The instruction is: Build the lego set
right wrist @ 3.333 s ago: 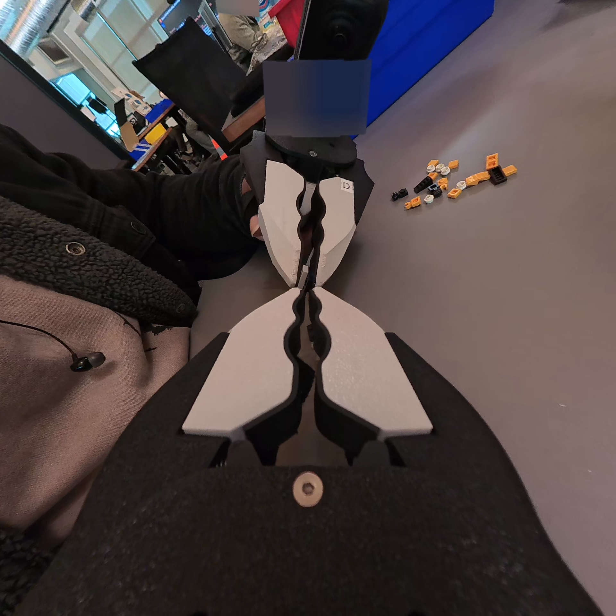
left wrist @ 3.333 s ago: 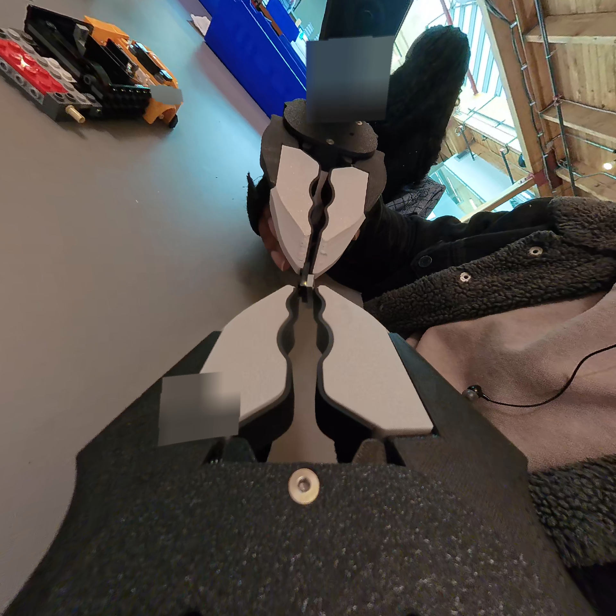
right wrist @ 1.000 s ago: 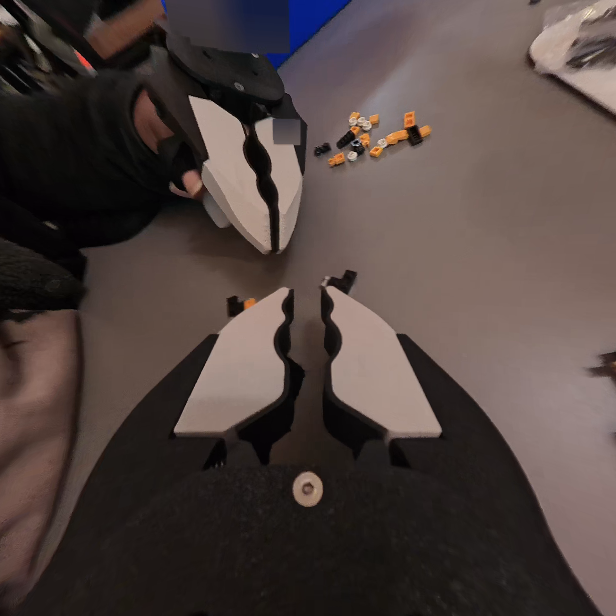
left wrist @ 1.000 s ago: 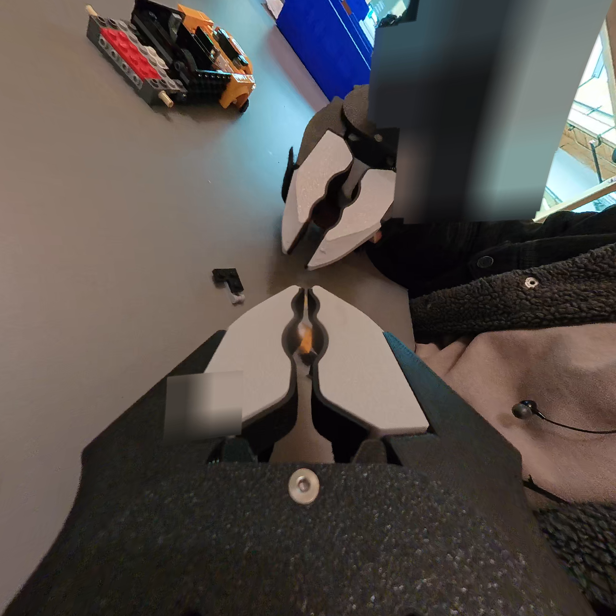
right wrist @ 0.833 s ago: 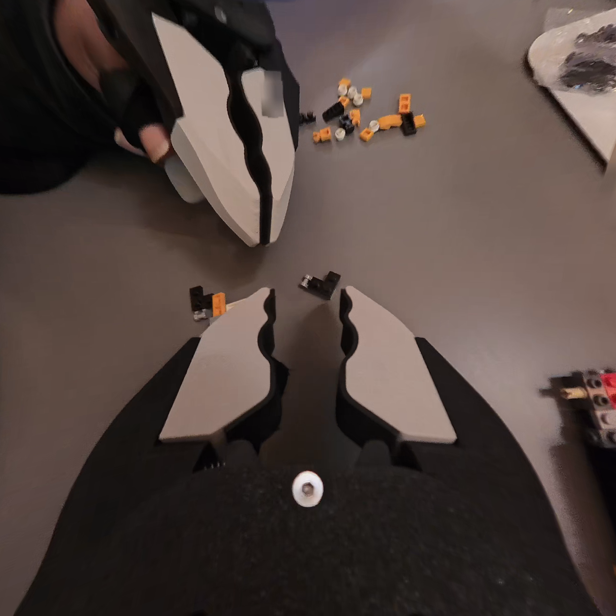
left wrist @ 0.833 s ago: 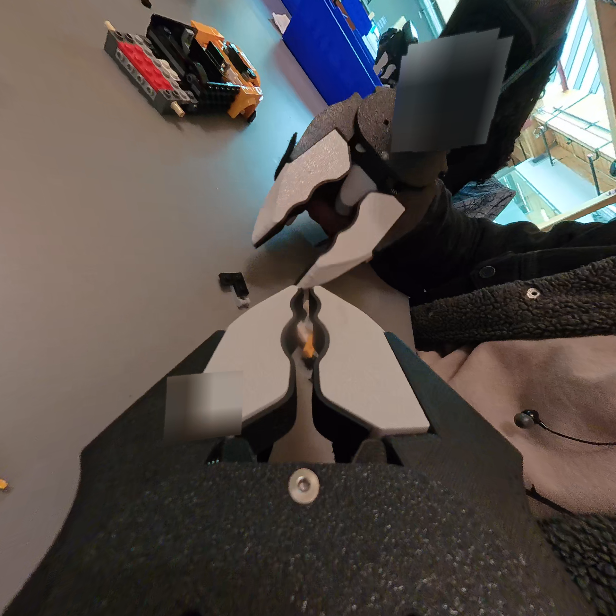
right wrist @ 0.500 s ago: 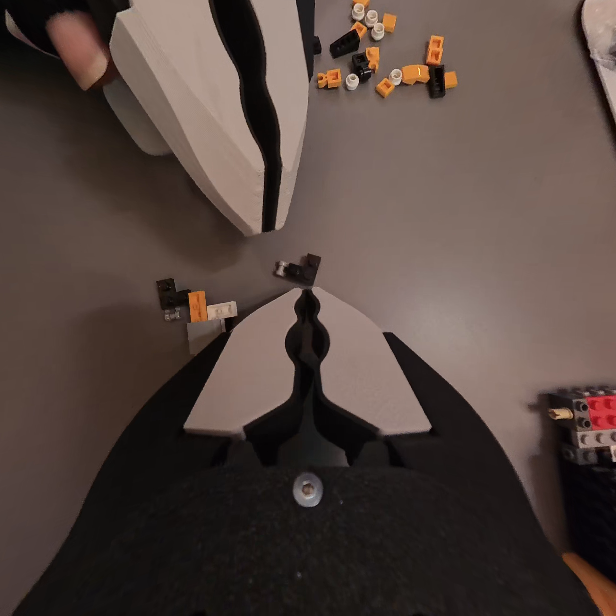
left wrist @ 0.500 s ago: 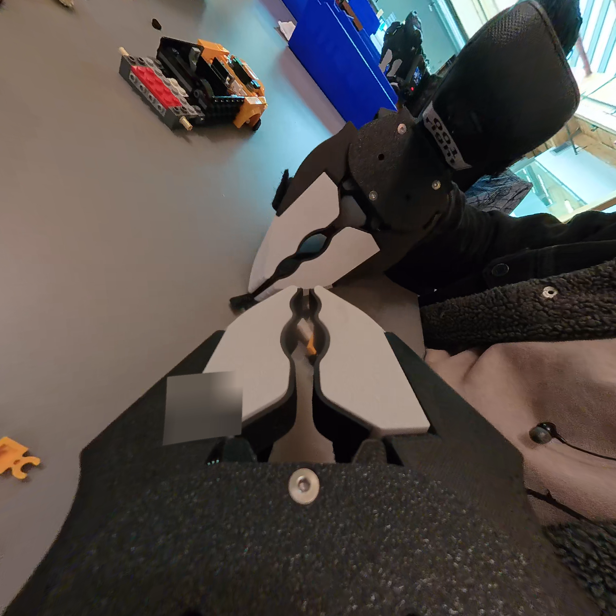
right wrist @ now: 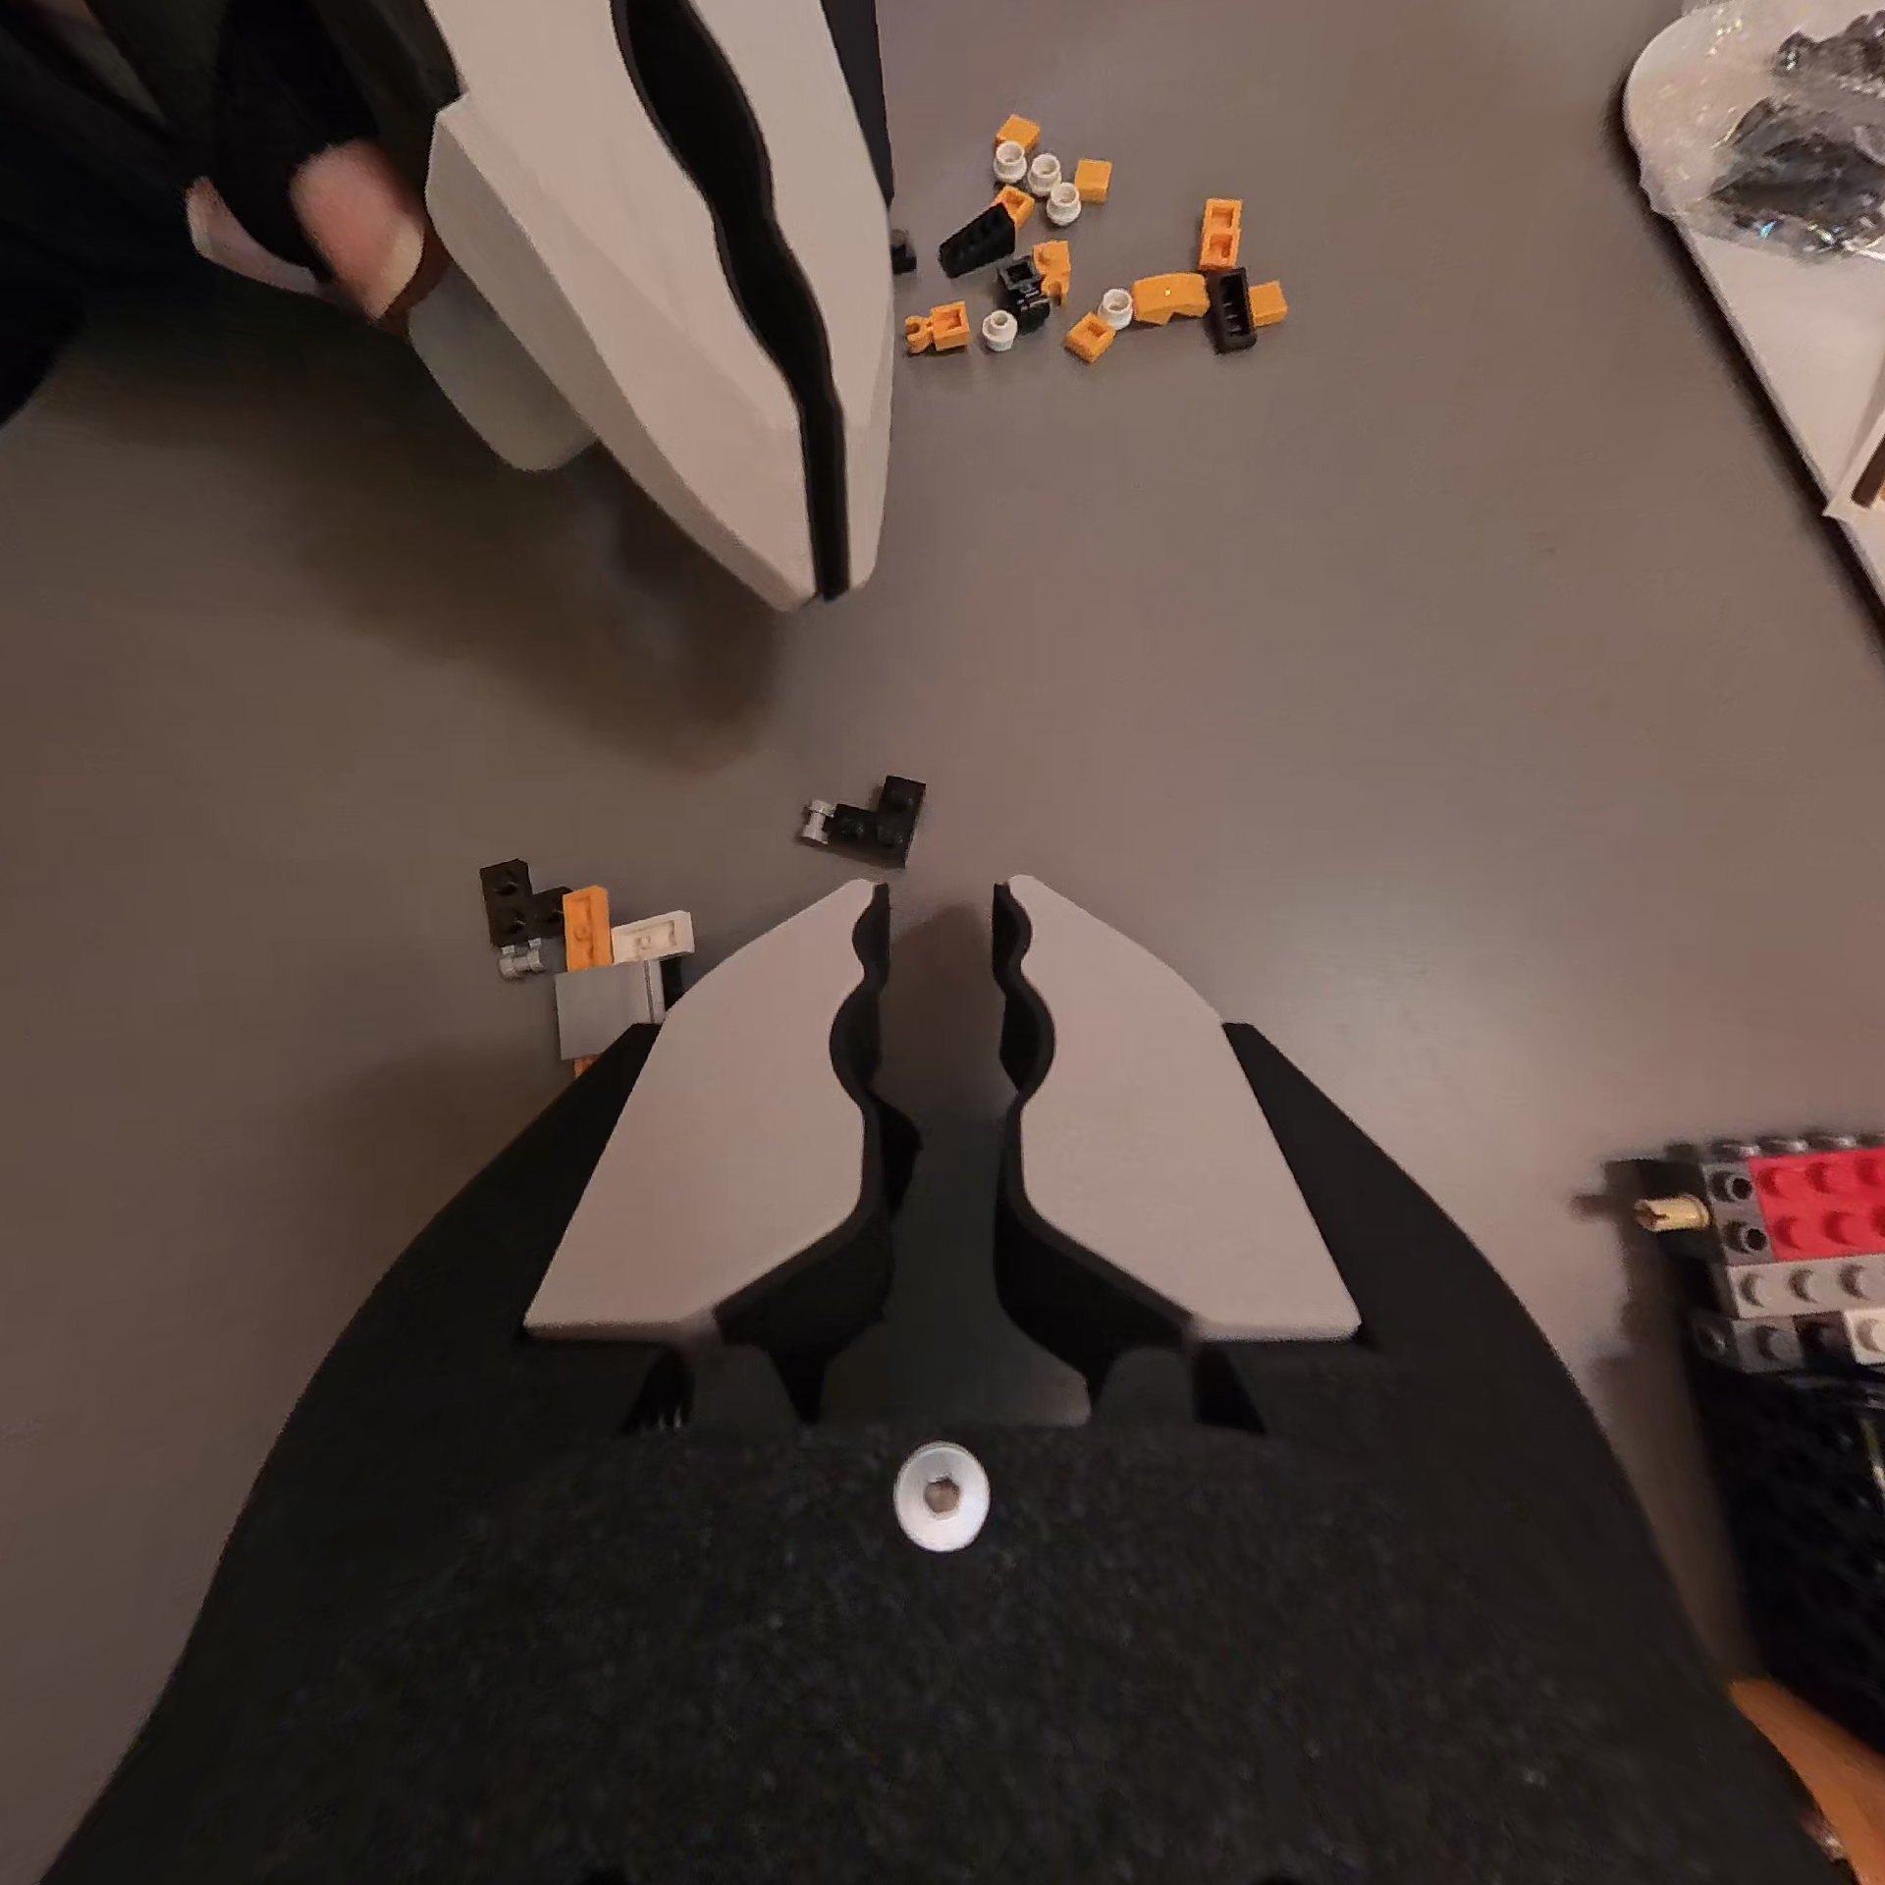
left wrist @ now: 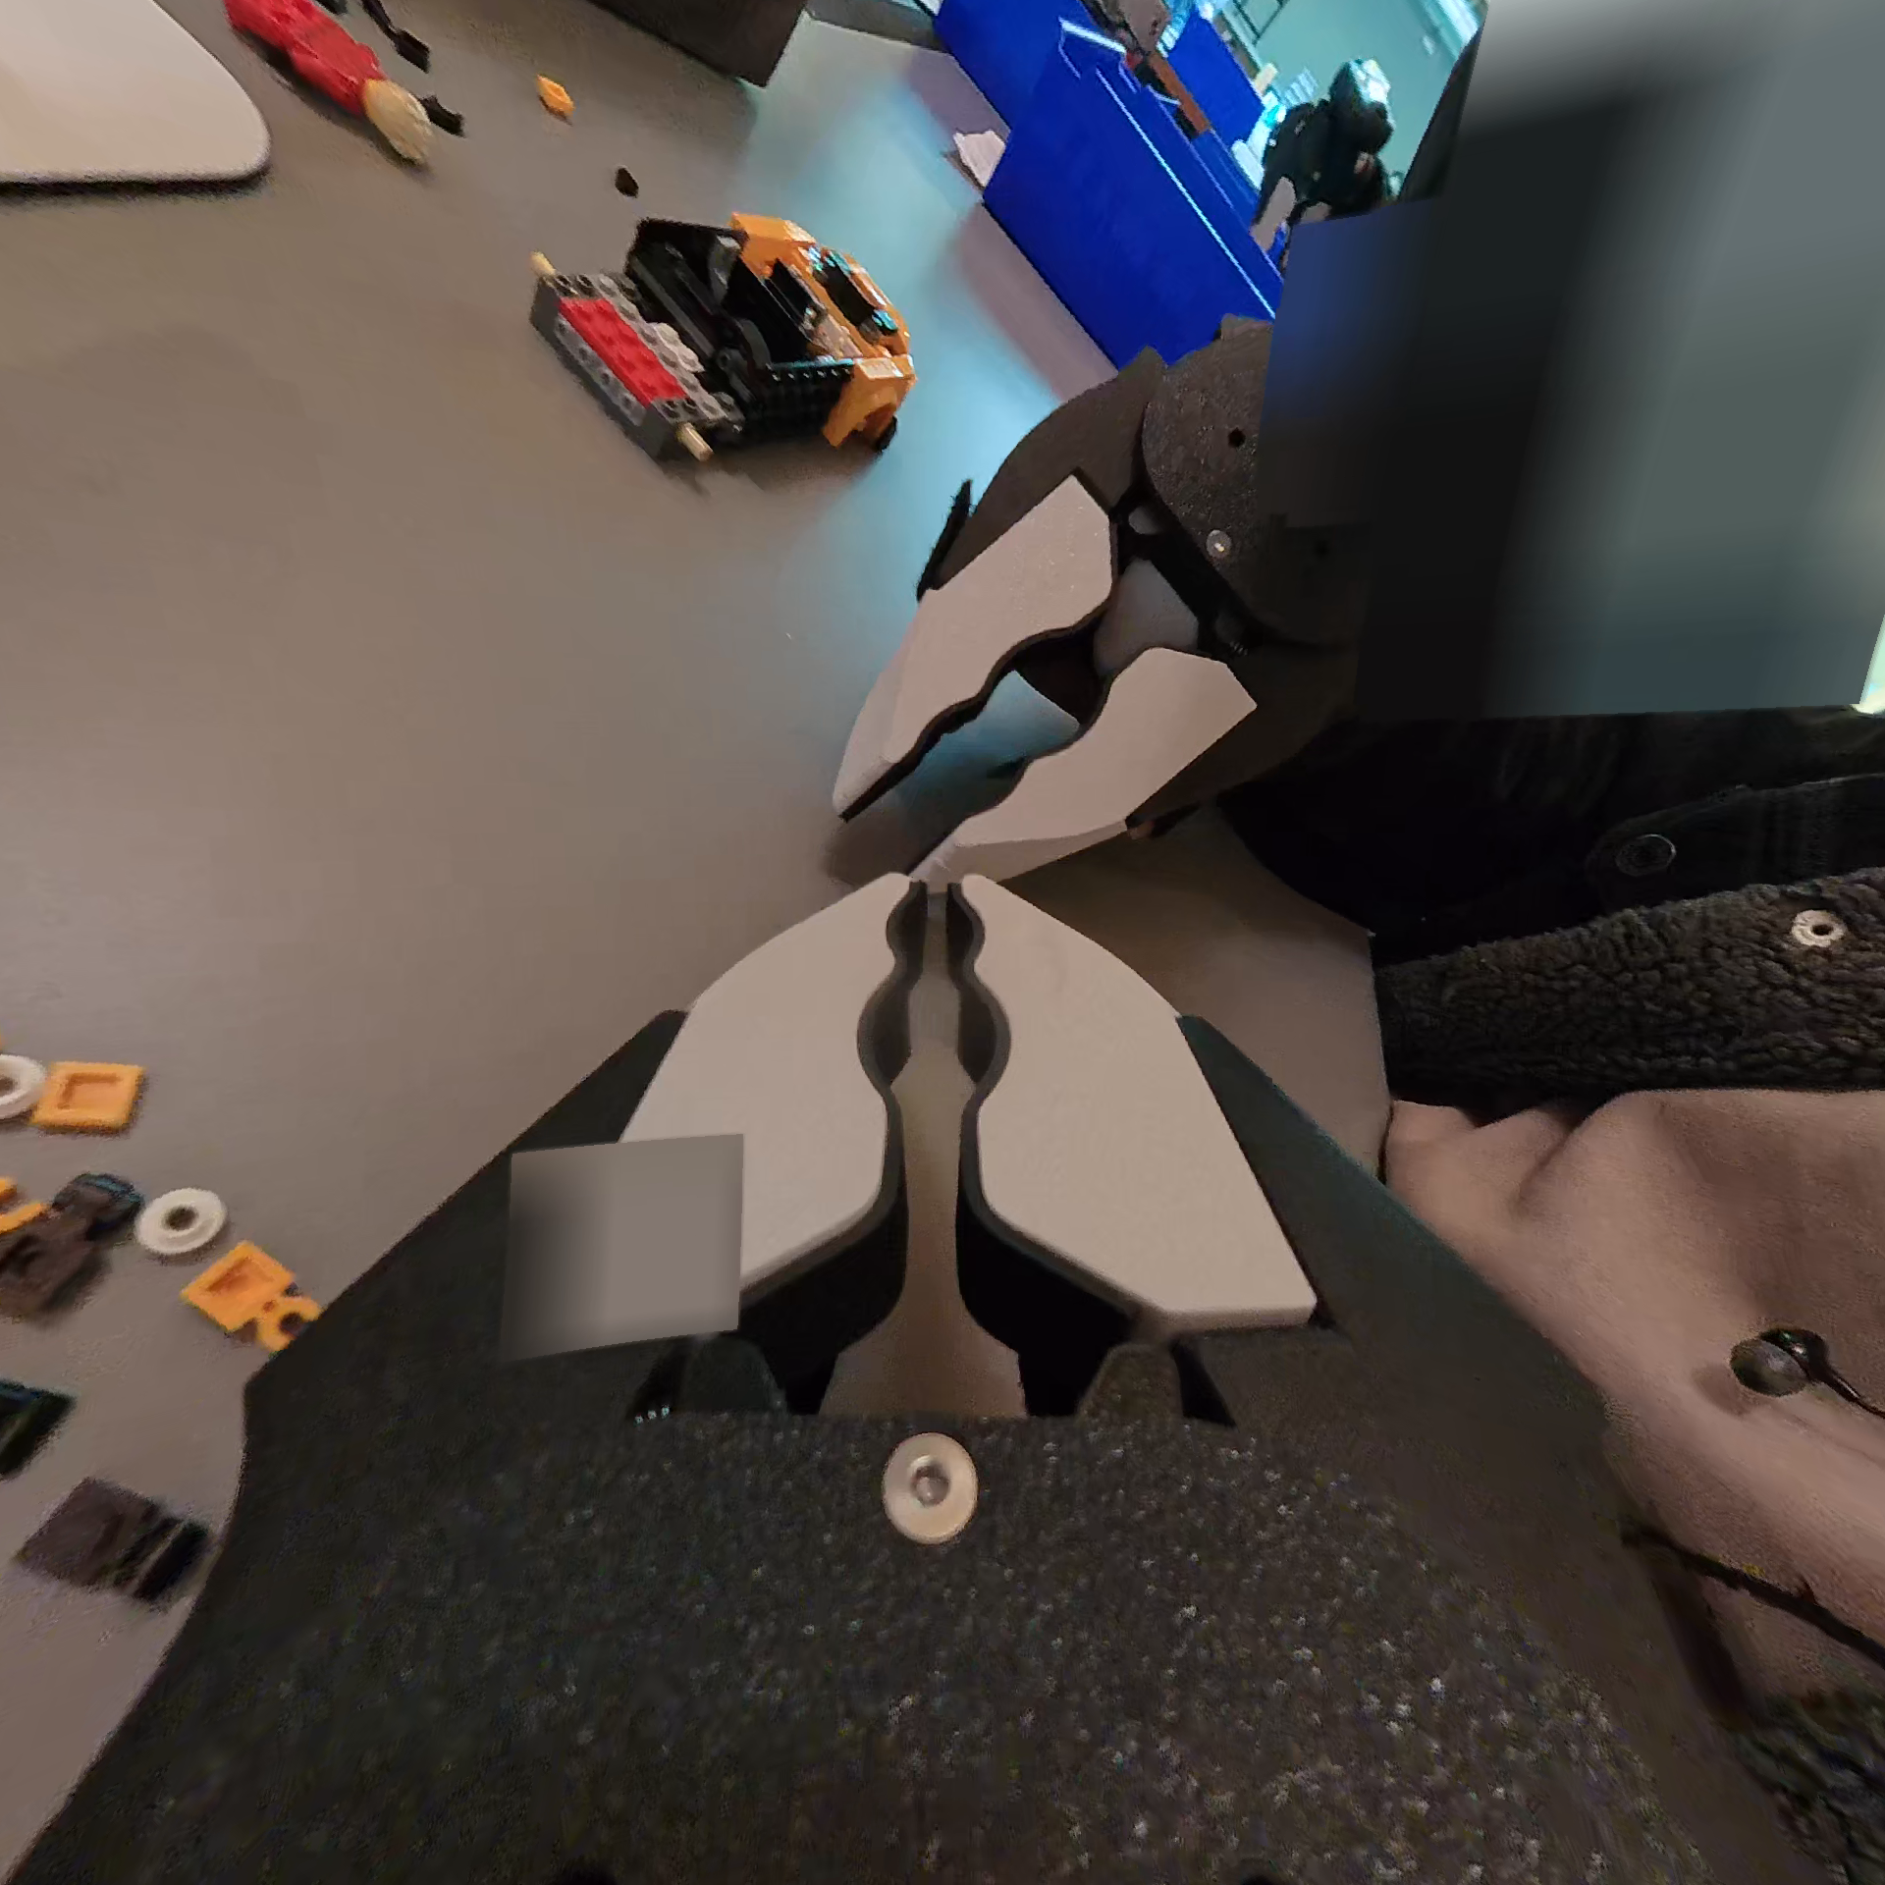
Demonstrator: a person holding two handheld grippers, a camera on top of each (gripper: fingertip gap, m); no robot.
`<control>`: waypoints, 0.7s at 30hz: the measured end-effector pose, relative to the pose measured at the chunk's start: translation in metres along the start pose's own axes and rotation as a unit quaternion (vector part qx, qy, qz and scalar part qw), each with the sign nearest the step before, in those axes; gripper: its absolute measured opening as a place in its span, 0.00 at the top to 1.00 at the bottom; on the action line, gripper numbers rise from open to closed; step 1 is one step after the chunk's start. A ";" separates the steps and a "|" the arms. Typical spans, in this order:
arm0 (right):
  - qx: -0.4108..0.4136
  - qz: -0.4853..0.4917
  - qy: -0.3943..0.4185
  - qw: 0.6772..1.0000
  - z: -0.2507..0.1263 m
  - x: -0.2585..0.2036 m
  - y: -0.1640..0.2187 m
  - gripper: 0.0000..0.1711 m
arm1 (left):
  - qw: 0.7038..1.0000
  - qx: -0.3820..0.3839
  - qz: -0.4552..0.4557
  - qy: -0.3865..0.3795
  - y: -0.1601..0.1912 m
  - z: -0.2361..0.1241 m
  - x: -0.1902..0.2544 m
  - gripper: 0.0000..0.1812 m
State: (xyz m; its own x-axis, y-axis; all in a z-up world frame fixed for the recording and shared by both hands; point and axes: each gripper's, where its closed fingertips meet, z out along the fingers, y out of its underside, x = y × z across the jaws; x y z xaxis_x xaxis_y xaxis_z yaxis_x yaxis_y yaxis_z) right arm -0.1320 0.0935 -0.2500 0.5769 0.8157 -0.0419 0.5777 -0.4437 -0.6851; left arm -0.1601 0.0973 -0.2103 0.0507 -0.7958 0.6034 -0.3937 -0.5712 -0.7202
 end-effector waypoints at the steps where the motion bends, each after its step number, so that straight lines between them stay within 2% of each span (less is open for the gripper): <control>1: -0.001 -0.001 -0.003 1.000 0.001 -0.001 0.000 0.89 | 1.000 0.003 0.000 -0.007 -0.001 -0.001 -0.002 0.98; 11: -0.053 -0.025 -0.026 0.998 0.017 -0.017 -0.004 0.84 | 1.000 -0.002 0.001 -0.031 0.000 -0.003 -0.011 0.98; 15: -0.074 -0.036 -0.004 0.997 0.022 -0.014 -0.007 0.86 | 0.999 -0.010 0.008 -0.032 0.003 -0.002 -0.010 0.98; 17: -0.021 -0.027 -0.011 0.999 0.015 -0.013 -0.020 0.86 | 0.999 -0.012 0.010 -0.033 0.003 -0.002 -0.010 0.98; 19: 0.066 -0.023 -0.024 0.997 -0.003 -0.013 -0.039 0.86 | 1.000 -0.001 0.002 -0.021 0.000 -0.004 -0.007 0.97; 21: 0.166 -0.042 -0.029 0.985 -0.029 -0.014 -0.060 0.86 | 0.999 0.034 -0.027 0.030 -0.010 -0.006 0.005 0.97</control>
State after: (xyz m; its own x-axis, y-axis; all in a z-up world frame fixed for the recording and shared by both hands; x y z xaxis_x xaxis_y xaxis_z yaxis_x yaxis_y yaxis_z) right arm -0.1579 0.0979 -0.1878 0.4962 0.8682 -0.0095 0.3956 -0.2358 -0.8877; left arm -0.1616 0.1000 -0.1976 0.0155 -0.7508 0.6604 -0.3283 -0.6277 -0.7059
